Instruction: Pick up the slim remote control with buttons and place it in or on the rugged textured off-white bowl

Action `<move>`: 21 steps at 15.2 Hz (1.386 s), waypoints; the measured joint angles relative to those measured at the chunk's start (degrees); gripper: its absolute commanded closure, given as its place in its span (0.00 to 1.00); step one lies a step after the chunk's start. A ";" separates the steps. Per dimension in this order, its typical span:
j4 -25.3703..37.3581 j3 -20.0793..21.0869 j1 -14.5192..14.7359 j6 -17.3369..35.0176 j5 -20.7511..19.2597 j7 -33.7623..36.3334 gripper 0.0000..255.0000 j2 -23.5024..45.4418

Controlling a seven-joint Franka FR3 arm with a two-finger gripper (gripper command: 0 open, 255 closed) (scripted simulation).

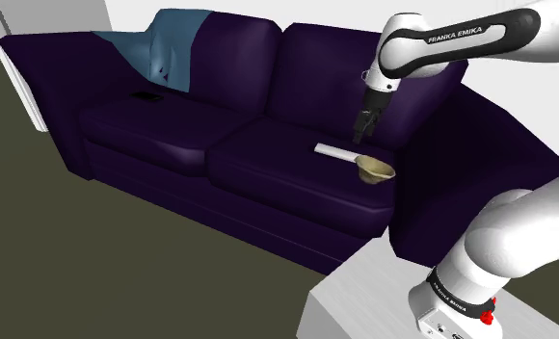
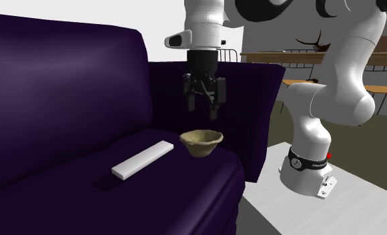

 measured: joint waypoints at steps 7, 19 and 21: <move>6.27 -4.58 -0.12 8.28 1.13 -9.41 0.00 14.98; 20.07 -6.98 -2.21 15.04 7.37 -22.52 0.00 36.78; 19.53 -6.87 -2.26 16.45 7.74 -22.77 0.00 37.68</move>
